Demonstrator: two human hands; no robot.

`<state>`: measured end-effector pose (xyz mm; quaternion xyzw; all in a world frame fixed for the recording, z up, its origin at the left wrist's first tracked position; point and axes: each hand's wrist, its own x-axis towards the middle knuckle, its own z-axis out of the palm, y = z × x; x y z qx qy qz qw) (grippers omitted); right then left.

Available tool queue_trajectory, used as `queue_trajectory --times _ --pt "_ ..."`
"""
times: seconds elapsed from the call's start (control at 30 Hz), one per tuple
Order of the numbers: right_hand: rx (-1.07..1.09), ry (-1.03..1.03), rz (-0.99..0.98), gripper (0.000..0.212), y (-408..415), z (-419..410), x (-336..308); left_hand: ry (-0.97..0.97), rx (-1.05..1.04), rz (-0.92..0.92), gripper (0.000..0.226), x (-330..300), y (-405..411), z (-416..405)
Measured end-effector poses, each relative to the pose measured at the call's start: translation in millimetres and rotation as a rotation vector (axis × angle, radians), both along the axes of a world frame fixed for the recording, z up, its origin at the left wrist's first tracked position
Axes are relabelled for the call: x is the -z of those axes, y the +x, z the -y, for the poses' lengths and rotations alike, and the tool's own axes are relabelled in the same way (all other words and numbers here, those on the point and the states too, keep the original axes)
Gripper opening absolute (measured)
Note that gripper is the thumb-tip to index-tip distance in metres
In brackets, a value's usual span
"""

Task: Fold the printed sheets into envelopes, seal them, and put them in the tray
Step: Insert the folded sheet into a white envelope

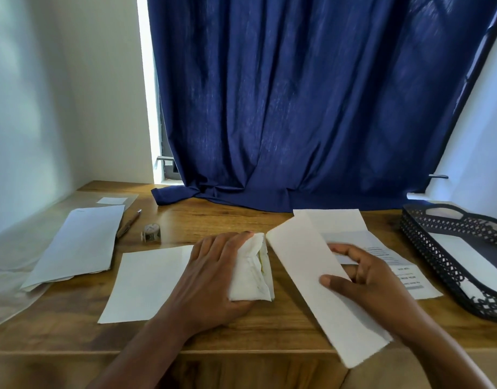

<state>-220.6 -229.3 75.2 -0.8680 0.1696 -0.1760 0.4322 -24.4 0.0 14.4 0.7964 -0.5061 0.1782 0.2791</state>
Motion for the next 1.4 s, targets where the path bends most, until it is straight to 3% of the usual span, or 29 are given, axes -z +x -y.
queue_trajectory --times 0.07,0.27,0.67,0.93,1.13,1.2,1.3,1.4 --pt "-0.023 -0.015 -0.060 0.043 -6 3 -4 -0.006 0.003 -0.002 0.113 0 0 0" --pt "-0.090 -0.174 -0.264 0.027 -3 6 -7 -0.003 0.013 0.031 0.112 -2 -1 0" --pt "-0.265 -0.431 -0.452 0.021 46 -2 -39 0.023 0.046 0.116 0.110 -1 -3 1" --pt "-0.059 -0.598 -0.190 0.047 83 -39 -32 0.023 0.049 0.127 0.108 -3 -6 2" --pt "0.026 -0.720 -0.035 0.045 92 -68 -21 0.024 0.044 0.105 0.107 -1 -5 0" --pt "0.042 -0.727 -0.003 0.056 87 -65 -20 0.023 0.044 0.100 0.108 -1 -4 0" --pt "0.104 -0.616 -0.014 0.078 68 -47 -21 0.022 0.030 0.087 0.109 -3 -4 0" --pt "0.157 -0.343 -0.018 0.076 43 -26 -18 0.005 0.013 0.076 0.109 -3 -4 0"
